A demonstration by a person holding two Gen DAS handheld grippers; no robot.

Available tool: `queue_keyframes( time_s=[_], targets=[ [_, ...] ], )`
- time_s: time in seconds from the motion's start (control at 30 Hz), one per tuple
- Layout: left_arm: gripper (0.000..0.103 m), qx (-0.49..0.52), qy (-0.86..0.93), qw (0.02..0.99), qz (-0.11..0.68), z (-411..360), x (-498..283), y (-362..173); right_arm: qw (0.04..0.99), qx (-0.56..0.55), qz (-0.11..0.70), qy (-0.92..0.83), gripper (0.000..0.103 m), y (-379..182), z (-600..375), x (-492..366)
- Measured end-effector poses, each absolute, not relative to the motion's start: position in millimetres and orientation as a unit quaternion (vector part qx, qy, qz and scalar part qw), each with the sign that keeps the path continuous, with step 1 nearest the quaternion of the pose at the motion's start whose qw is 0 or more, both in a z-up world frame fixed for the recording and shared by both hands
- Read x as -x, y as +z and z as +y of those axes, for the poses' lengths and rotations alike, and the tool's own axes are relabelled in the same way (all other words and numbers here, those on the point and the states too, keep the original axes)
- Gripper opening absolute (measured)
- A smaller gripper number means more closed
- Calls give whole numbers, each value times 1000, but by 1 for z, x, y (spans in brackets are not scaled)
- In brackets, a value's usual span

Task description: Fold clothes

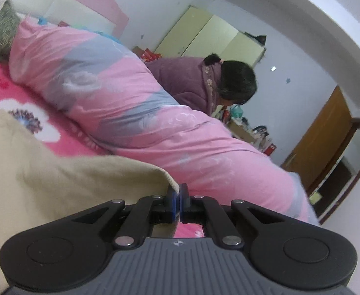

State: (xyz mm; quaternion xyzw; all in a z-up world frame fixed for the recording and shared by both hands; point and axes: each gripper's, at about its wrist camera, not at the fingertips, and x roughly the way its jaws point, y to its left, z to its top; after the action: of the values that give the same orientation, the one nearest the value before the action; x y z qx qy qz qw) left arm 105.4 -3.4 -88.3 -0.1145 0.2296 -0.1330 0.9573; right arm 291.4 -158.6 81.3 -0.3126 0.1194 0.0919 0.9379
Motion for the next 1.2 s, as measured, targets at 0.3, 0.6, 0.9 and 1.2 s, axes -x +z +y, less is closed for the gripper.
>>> queue_keyframes(
  time_s=[0.3,0.6,0.9,1.2],
  targets=[
    [11,112,-130,956,237,-2,-109,-90,930,216,277,103,4,3,-154,-405],
    [11,109,-130,955,241,-1,-111,-91,962,24,244,121,52,34,-271,-328],
    [11,97,-123,956,248,-6,-112,-90,933,-72,265,233,52,-10,-301,-234],
    [14,96,-115,961,232,1,-97,-61,904,-144,281,288,12,-67,-301,-235]
  ],
)
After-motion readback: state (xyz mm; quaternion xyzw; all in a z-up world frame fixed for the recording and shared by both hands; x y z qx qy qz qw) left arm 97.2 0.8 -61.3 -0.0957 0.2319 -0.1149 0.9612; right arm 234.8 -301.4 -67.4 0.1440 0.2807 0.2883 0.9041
